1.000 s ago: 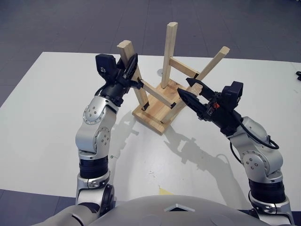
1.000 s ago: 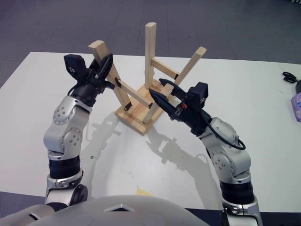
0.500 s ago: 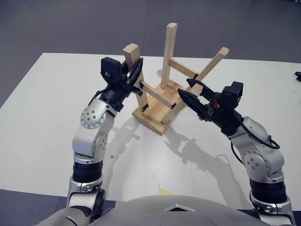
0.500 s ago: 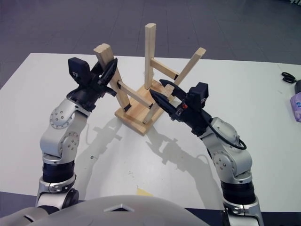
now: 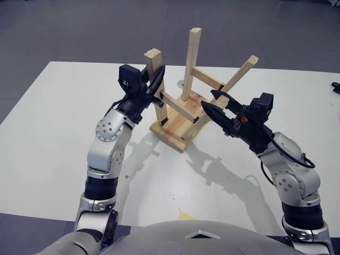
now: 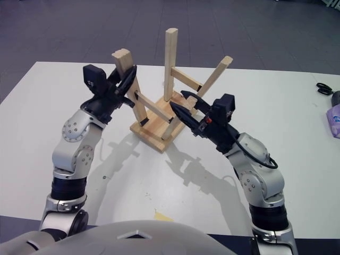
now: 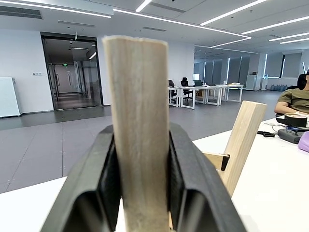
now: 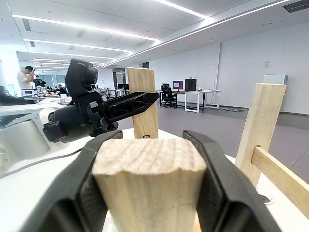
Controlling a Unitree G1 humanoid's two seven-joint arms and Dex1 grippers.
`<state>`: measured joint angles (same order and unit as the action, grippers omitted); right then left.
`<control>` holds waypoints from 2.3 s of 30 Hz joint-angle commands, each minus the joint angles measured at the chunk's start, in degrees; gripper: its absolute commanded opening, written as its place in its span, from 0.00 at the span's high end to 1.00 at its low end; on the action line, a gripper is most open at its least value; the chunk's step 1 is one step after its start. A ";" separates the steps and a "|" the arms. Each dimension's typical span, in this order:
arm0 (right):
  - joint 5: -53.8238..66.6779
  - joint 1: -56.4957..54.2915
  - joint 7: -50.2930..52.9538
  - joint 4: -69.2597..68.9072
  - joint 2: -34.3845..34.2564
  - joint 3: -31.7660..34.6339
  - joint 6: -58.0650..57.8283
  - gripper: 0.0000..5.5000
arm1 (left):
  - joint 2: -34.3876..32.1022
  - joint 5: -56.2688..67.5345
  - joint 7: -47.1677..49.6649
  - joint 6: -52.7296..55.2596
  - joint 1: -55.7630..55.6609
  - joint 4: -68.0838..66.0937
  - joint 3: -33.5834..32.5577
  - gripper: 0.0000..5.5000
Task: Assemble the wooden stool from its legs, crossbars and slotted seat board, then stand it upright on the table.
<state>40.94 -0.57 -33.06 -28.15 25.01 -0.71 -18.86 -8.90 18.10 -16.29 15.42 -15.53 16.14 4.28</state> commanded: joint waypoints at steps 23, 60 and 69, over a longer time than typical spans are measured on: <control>-0.11 2.64 0.38 3.50 0.47 -4.08 -7.53 0.62 | 3.35 0.02 0.22 -0.32 -4.41 -3.36 -1.89 0.81; 0.36 2.20 1.11 2.89 0.07 -4.22 -7.91 0.62 | -2.67 -0.49 2.62 1.18 -9.59 -2.62 -11.42 0.81; 7.98 -8.85 6.44 -1.71 -0.28 2.70 -13.53 0.38 | -5.90 10.32 10.74 18.15 -24.67 1.43 -20.04 0.81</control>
<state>45.53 -3.88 -28.24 -26.95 24.60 -1.23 -30.92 -14.37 25.63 -7.54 29.59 -36.46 16.69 -14.20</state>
